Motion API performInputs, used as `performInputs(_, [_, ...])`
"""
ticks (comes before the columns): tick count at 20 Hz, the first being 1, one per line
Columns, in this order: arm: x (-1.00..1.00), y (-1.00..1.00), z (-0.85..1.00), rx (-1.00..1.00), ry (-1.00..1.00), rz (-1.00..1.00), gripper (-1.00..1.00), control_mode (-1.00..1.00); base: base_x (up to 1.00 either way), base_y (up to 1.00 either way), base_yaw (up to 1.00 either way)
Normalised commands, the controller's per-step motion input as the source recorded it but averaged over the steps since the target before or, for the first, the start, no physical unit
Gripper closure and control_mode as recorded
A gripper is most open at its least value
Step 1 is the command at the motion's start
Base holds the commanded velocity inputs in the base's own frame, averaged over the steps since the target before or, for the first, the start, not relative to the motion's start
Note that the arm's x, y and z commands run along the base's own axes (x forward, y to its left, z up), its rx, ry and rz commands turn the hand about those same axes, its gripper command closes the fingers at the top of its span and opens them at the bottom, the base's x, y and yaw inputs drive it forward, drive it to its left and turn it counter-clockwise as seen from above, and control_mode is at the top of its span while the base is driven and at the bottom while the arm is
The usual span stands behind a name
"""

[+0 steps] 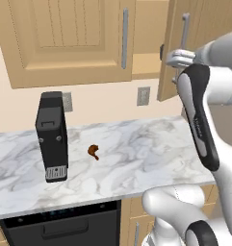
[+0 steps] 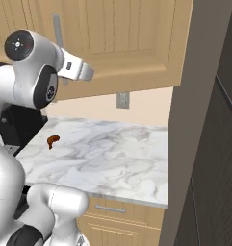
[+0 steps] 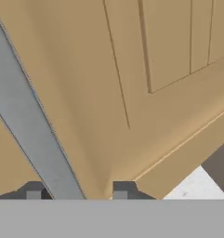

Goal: Retrieve the tupperware from the cabinet, then place the raw meat into the tupperware to avoid contamination.

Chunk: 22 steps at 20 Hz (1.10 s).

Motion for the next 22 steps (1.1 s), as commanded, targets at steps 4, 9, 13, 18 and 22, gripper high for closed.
performInputs(4, [-0.85, -0.84, 0.19, 0.16, 0.06, 0.00, 1.00, -1.00, 0.00, 0.00, 0.00])
performInputs(9, [-0.54, -0.64, 0.07, 0.09, 0.07, -0.01, 1.00, -1.00, 0.00, 0.00, 0.00])
performInputs(13, [-0.35, -0.28, 0.00, 0.01, 0.03, -0.05, 1.00, -1.00, 0.00, 0.00, 0.00])
performInputs(18, [-0.07, -0.03, 0.00, 0.00, 0.00, -0.02, -1.00, -1.00, 0.00, 0.00, 0.00])
performInputs(22, [-0.27, -0.02, 0.03, 0.00, 0.00, 0.00, -1.00, -1.00, 0.00, 0.00, 0.00])
